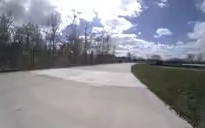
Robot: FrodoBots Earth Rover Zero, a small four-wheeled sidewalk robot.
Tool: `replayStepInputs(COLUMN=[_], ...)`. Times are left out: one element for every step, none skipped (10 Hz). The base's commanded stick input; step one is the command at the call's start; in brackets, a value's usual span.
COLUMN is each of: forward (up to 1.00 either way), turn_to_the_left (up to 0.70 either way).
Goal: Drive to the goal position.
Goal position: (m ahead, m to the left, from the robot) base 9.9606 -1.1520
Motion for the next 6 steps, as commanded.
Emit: replayStepInputs(forward=[0.00, 0.00, 0.00, 0.00, 0.02, 0.70], turn_to_the_left=[0.00, 0.00, 0.00, 0.00, 0.00, 0.00])
